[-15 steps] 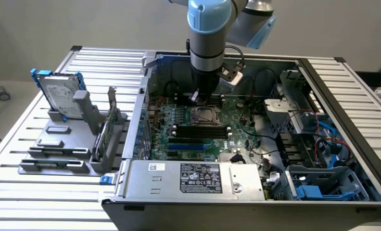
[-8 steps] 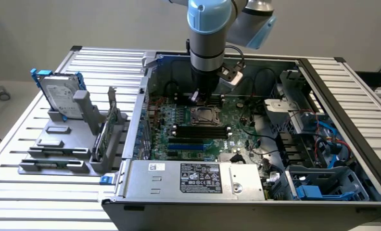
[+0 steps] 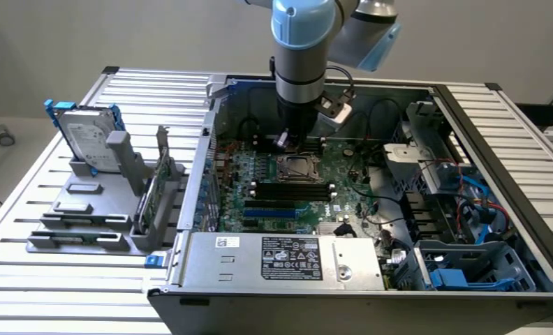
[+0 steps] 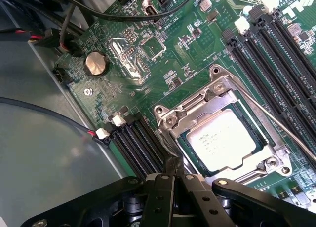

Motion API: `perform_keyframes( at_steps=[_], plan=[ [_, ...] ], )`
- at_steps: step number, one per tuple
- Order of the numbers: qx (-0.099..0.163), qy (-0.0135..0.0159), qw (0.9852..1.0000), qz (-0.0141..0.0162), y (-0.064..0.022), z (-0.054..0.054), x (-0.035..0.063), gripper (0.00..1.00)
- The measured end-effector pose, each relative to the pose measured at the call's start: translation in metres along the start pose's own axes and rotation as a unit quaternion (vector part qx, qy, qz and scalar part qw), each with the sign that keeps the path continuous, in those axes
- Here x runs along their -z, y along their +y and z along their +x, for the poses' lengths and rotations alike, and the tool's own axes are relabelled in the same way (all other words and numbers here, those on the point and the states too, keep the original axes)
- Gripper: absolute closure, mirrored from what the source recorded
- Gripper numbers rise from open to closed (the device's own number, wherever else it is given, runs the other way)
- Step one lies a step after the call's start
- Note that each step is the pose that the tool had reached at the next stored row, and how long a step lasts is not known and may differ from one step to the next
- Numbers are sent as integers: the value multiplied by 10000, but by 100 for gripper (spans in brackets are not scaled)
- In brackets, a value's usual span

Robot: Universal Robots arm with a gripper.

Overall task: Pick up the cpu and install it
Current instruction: 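Install the first cpu locking lever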

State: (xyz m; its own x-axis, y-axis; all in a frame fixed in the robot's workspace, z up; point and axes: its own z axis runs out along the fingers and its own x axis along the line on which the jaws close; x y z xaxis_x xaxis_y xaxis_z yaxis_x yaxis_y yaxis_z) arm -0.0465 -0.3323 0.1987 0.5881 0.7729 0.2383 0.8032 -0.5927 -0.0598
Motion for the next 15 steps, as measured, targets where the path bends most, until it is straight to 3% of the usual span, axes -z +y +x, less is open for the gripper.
perform_keyframes(
  at_steps=[8,15],
  plan=[
    [0,1,10000,-2,-6,4,-4,89],
    [11,21,10000,-26,-5,6,-17,89]
  ],
)
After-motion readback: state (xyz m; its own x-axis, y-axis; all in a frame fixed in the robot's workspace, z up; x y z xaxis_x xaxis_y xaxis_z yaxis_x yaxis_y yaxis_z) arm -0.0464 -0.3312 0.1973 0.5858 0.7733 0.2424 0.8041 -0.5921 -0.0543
